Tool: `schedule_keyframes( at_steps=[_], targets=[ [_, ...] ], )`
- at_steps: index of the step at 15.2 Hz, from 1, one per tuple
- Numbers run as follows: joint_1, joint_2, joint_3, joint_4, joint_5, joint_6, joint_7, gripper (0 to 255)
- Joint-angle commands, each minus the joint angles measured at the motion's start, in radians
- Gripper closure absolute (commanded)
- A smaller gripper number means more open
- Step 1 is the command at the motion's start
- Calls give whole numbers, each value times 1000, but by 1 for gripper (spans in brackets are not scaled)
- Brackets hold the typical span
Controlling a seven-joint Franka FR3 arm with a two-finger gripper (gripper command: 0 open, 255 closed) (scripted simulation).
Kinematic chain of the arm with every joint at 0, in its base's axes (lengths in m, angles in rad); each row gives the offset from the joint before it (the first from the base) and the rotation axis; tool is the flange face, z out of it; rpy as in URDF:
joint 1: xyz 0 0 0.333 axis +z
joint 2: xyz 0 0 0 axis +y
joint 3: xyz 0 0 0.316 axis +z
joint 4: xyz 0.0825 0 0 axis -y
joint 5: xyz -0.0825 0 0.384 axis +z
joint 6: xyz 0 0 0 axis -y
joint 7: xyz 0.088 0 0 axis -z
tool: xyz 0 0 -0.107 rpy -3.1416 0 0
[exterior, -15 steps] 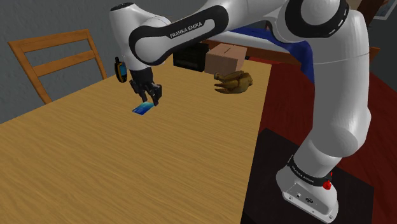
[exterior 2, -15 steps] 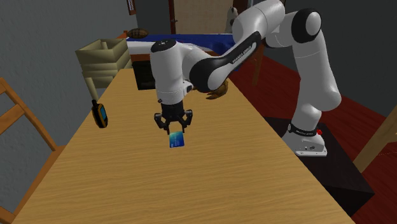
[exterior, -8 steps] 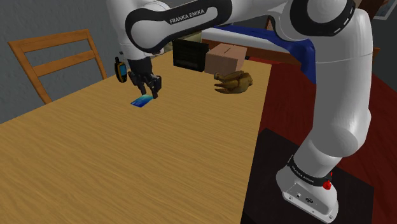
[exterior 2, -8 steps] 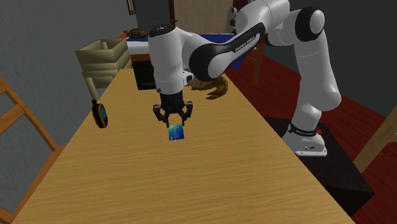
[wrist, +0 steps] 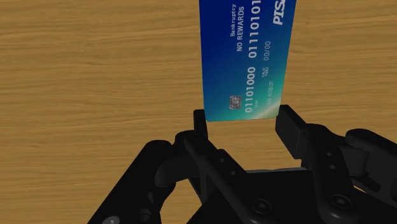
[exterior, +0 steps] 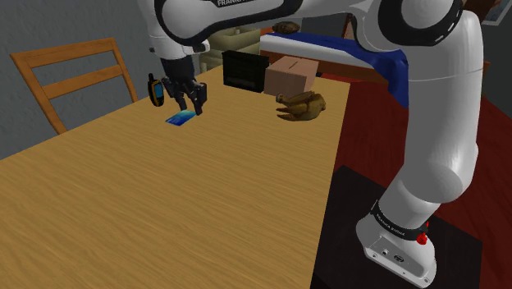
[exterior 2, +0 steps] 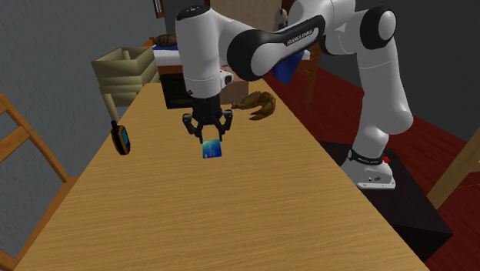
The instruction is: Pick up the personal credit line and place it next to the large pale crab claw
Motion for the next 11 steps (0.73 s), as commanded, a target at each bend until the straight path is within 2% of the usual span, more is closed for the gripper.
schedule_keyframes(
  at_steps=[1, 8, 11],
  targets=[
    [5, -1, 1, 25, 2, -26, -4, 255],
    [24, 2, 3, 117, 4, -110, -21, 255],
    [-91, -147, 25, -82, 83, -30, -68, 255]
  ],
)
